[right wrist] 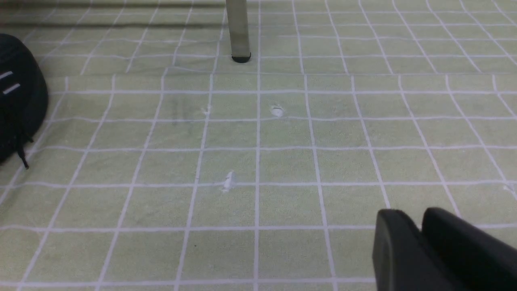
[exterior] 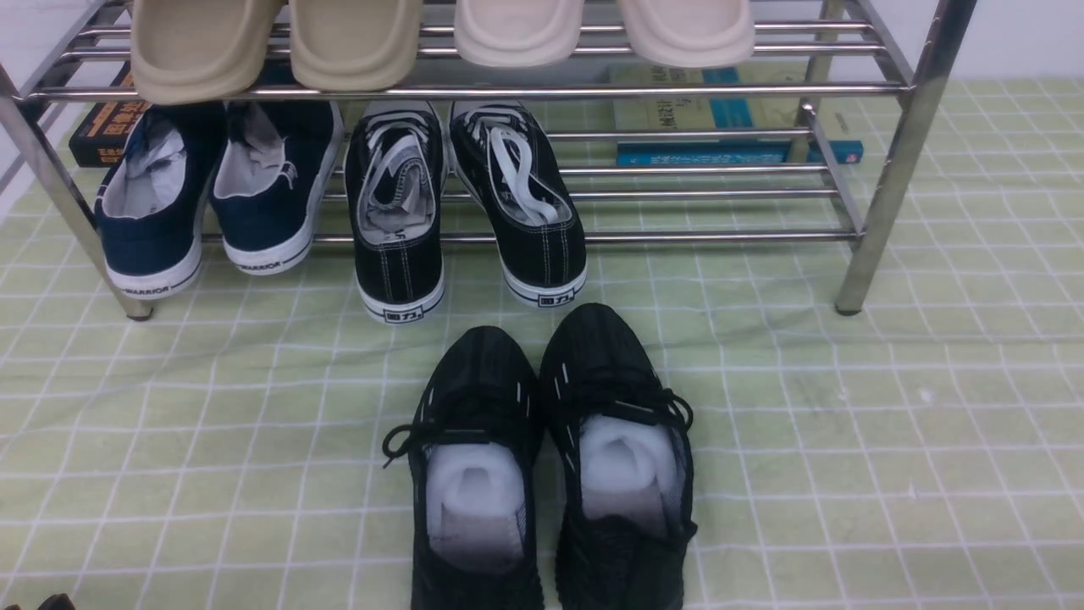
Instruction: Take the shoes off the shelf with your hand from the green coffee tablecloth.
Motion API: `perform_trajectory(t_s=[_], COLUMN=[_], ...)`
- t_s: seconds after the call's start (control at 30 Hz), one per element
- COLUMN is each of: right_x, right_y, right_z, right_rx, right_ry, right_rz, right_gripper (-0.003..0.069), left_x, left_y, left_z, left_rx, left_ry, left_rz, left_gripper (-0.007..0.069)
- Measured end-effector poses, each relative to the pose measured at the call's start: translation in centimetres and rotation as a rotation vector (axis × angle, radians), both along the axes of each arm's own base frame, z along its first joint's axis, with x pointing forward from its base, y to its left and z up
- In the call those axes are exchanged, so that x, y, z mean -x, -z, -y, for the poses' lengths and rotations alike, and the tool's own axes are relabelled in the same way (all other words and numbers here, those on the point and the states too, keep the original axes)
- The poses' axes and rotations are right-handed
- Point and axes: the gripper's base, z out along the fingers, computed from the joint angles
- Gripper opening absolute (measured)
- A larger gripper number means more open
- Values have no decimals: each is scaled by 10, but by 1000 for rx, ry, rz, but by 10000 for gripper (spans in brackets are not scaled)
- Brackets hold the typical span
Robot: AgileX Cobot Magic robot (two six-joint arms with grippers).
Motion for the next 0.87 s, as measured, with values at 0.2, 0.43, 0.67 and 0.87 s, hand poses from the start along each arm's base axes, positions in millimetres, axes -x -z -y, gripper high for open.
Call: perform_trajectory(t_s=[0.2,0.43,0.67,0.87], right_x=[0,0,0,0], right_y=[0,0,0,0], right_z=[0,0,0,0], right_rx=[0,0,0,0], right_ry=[0,0,0,0], right_rz=[0,0,0,0], right_gripper=[123,132,137,145], left_x=[0,0,0,0], left_y=[0,0,0,0], left_z=[0,0,0,0], left_rx=[0,0,0,0], left_ry=[0,0,0,0], left_rz=[0,0,0,0], left_gripper=[242,242,242,242])
